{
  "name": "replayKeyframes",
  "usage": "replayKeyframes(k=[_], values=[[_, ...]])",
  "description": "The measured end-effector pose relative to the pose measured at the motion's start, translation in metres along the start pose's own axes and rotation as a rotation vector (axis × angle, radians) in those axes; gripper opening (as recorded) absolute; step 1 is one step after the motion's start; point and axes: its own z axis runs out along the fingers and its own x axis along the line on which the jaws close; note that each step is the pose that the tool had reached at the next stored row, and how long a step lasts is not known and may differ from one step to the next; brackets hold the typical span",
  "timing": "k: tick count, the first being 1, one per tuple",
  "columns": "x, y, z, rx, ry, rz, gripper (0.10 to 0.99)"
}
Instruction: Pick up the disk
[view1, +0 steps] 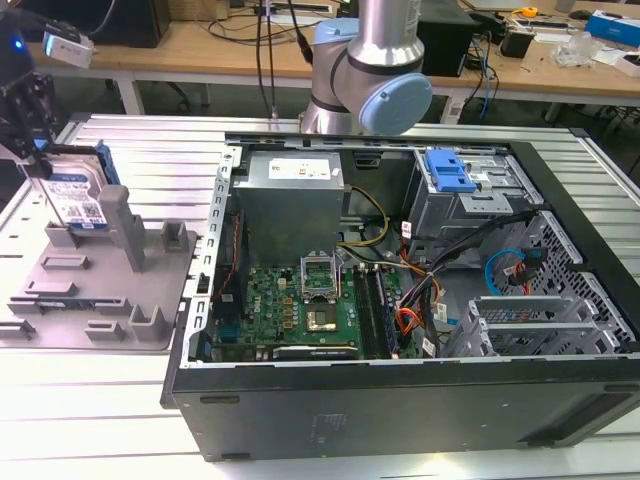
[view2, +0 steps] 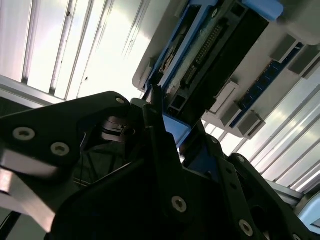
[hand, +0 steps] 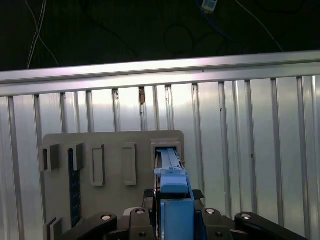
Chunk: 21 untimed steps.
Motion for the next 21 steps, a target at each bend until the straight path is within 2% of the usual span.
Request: replayKeyframes(k=[5, 11, 13, 14, 16, 18, 19, 21], values=[[0.0006, 0.0001, -0.0168, 0.0, 0.0, -0.001, 0.369], [0.0015, 0.0001, -0.0426, 0.0, 0.0, -0.002, 0.369], [0.0022, 0.0001, -0.056, 0.0, -0.0001, -0.002, 0.369], [0.0026, 0.0002, -0.0657, 0.0, 0.0, -0.002, 0.369], [0.0032, 0.0001, -0.0767, 0.0, 0.0, -0.002, 0.369], [0.004, 0.0002, -0.0916, 0.0, -0.0001, -0.003, 0.369], [0.0042, 0.0002, -0.0956, 0.0, 0.0, -0.003, 0.369], [0.0051, 0.0002, -0.1137, 0.0, 0.0, -0.003, 0.369]])
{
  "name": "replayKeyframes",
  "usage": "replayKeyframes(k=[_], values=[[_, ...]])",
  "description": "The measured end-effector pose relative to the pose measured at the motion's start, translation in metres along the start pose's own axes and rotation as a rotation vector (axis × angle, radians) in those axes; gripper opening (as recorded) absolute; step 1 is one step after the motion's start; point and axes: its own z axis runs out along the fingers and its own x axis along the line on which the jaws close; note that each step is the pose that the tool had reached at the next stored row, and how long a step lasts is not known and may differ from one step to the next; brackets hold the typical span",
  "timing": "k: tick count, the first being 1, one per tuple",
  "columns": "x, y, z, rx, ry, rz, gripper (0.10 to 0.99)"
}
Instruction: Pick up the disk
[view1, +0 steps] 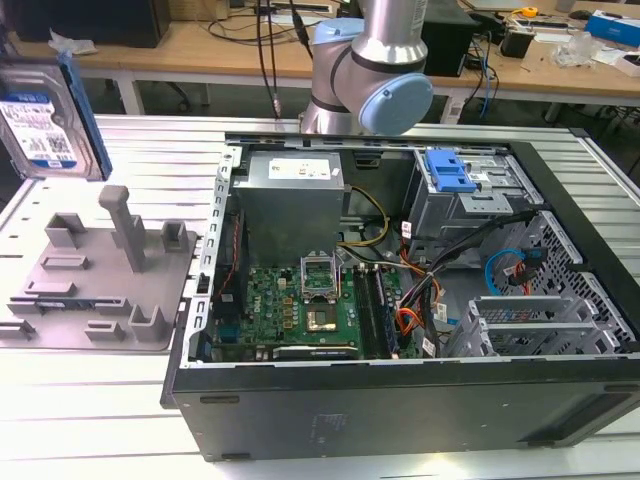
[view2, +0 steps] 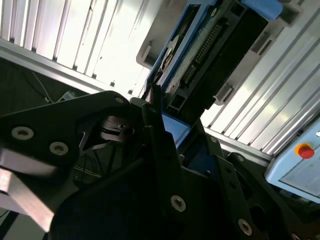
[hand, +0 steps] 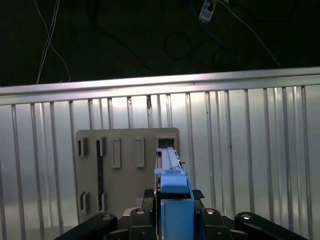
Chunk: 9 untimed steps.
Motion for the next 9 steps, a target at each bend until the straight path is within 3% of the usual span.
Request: replayKeyframes(k=[5, 7, 9], values=[[0.0012, 0.0, -0.0269, 0.0, 0.0, 0.0, 0.369], [0.0021, 0.0, -0.0417, 0.0, 0.0001, -0.001, 0.369], [0.0026, -0.0001, -0.0486, 0.0, 0.0, -0.001, 0.369]])
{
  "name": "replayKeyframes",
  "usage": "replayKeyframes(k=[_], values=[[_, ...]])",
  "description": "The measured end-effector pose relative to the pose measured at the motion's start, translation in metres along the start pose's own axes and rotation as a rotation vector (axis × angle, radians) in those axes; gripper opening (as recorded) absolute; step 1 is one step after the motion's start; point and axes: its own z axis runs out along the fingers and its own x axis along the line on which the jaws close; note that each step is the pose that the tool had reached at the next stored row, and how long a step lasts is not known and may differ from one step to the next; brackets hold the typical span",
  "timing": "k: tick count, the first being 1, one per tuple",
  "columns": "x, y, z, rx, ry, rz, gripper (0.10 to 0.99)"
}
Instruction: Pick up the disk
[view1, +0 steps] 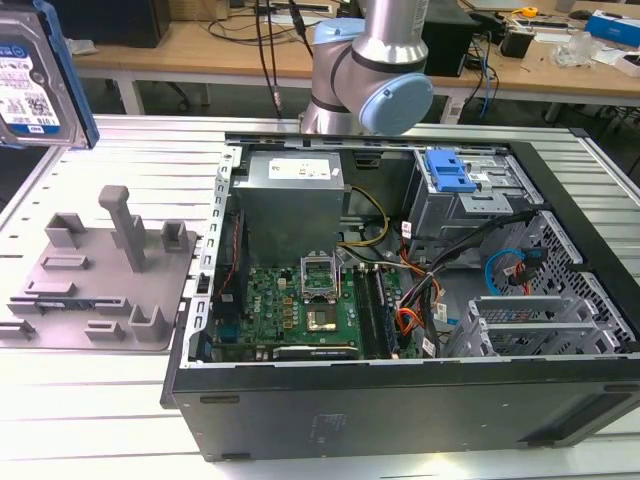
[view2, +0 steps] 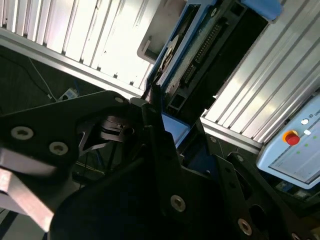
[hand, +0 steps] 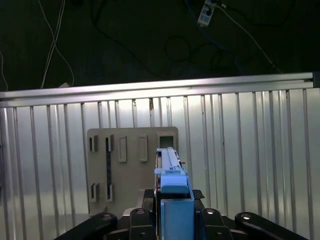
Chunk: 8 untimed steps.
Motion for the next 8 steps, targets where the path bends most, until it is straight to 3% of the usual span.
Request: replayKeyframes(k=[2, 8], values=[[0.0003, -0.0001, -0.0053, 0.0, 0.0, 0.0, 0.369], [0.0004, -0.0001, -0.0054, 0.0, 0.0, -0.001, 0.369]])
